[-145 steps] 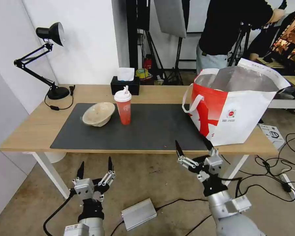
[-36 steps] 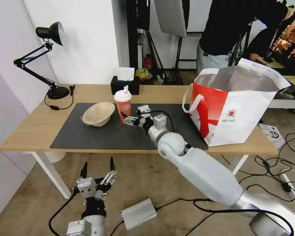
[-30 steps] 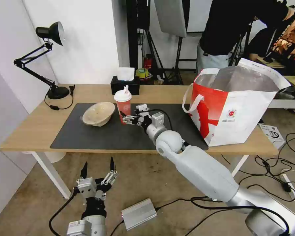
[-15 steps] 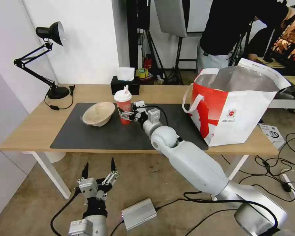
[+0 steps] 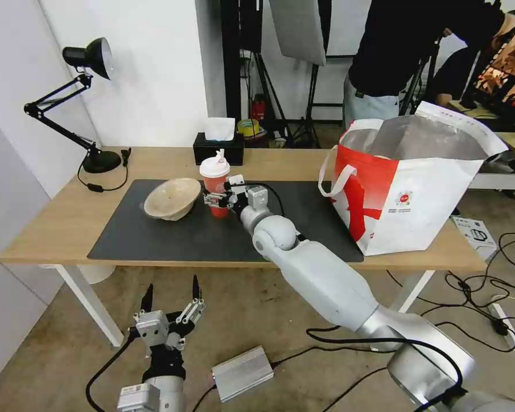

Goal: Pick up the trash from the table and place it into the takeout bag.

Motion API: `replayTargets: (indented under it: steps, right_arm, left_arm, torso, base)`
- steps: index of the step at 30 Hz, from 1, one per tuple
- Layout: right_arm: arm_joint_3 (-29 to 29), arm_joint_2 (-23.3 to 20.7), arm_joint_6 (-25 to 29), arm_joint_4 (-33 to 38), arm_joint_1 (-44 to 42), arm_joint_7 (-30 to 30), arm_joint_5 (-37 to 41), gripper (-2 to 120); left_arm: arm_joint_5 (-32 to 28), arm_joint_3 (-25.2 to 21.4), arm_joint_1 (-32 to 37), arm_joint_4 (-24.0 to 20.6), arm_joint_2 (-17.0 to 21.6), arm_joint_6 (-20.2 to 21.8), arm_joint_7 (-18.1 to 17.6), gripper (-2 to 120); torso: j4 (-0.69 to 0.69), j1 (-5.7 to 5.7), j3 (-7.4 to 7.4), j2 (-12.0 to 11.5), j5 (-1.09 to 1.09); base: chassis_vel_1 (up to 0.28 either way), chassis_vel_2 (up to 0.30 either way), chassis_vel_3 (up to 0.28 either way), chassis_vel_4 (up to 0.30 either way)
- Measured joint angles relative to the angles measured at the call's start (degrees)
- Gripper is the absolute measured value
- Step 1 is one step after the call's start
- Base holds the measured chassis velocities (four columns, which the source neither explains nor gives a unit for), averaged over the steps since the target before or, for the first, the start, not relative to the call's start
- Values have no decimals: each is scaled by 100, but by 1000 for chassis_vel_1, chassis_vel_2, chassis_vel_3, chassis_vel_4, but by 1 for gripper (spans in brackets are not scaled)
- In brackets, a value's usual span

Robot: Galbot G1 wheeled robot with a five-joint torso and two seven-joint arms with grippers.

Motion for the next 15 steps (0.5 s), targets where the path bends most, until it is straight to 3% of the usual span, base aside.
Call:
replayTargets:
  steps: [15]
  right_arm:
    - [98,173,130,-466,117,-154,-77,100]
  left_arm:
    - [-21,-6,7,-23,43,0,-2,100]
  torso:
    - [0,0,0,-1,0]
  base:
    - [0,0,0,0]
